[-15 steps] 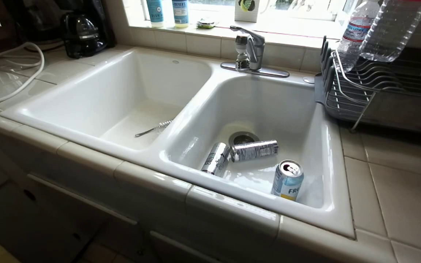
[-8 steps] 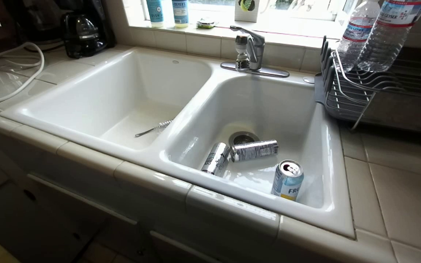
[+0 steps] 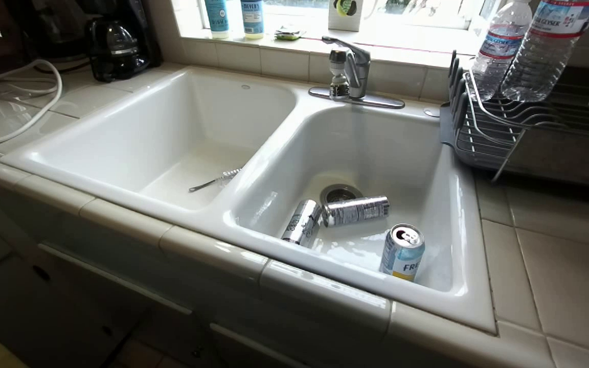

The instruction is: Put the plastic bottle on the drying rack

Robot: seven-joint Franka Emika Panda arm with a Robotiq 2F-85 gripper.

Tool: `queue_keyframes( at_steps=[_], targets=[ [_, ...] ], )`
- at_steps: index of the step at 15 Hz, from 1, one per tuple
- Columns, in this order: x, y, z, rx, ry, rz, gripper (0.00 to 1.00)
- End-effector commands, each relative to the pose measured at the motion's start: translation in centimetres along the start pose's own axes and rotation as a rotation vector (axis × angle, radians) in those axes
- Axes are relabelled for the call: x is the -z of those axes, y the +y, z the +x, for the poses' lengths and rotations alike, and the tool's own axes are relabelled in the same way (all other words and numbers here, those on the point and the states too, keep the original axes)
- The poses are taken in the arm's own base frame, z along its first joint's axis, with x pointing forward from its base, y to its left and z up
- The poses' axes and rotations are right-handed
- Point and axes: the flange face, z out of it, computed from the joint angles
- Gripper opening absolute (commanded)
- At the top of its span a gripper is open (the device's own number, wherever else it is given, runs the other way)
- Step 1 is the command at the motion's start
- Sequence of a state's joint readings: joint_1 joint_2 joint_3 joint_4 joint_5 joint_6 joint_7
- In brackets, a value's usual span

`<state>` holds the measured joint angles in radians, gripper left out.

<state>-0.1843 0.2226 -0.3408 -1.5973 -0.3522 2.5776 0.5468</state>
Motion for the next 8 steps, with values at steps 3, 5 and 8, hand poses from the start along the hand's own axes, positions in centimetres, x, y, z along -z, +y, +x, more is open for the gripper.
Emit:
queue_keyframes(
  at_steps=[3, 5, 8],
  targets=[
    [-1.3, -0.4, 2.7, 0.089, -0.102, -0.034, 0.08],
    [-2.1, -0.9, 3.3, 0.094, -0.094, -0.050, 0.08],
    [-3.1, -2.7, 3.5, 0.096, -0.075, -0.039, 0.08]
  ],
)
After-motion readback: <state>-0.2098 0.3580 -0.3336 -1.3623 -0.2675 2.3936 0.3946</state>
